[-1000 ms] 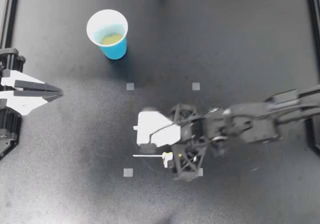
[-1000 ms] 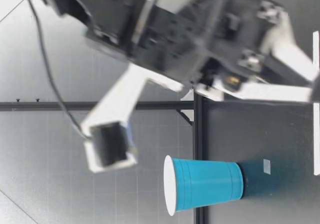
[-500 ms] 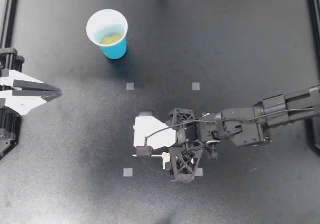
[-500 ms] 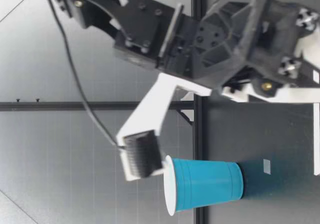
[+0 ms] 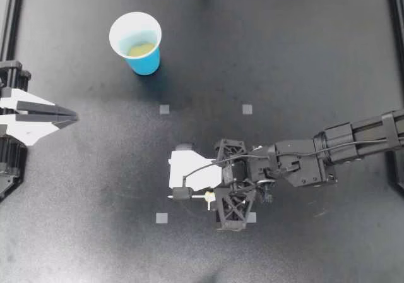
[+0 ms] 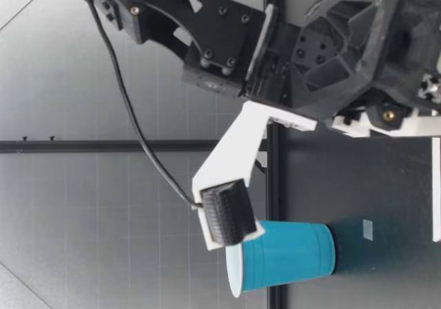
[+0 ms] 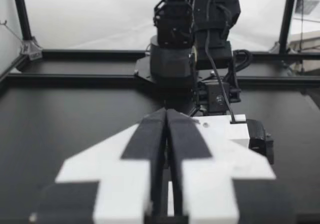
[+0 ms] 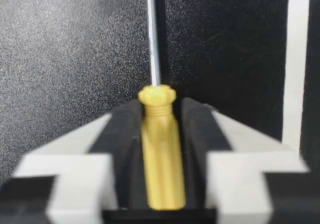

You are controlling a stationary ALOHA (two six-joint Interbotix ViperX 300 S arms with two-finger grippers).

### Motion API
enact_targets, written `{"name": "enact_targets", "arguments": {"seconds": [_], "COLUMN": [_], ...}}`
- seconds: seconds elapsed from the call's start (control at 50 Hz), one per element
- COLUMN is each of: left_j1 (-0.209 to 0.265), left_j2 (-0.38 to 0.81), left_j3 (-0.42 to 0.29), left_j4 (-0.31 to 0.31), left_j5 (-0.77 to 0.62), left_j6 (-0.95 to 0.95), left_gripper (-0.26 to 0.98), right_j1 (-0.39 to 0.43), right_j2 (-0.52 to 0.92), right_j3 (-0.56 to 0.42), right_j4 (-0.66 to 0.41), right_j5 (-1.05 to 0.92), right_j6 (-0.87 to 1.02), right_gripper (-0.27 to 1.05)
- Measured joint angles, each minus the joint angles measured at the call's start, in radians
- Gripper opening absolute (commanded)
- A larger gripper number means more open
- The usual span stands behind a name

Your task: Pick up the screwdriver with the right arm, hand it over to the left arm then place it into the cup.

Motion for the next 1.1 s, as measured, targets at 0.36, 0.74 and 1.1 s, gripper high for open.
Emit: {"name": "enact_targets", "arguments": {"seconds": [0.36,0.74,1.1], "left_j1": [0.000,0.000,0.000], "left_j2": [0.014,0.132,0.360], "left_j3": [0.012,0.044,0.032], "left_j4": [-0.002,-0.009,-0.064], "left_j5": [-0.028,-0.215,-0.508], "left_j6": [0.002,-0.003,-0.026], "left_gripper": [0.20,0.66,0.66], "right_j1": [0.017,0.014,-0.092], "right_j2": [-0.005,-0.184,-0.262], "right_j3": [0.003,0.227,0.379], "right_j4": [0.000,0.000,0.003], "right_j5": [-0.002,-0.494,-1.233], "right_j6": [0.005,0.114,0.109], "right_gripper": [0.04,0.04,0.04]}}
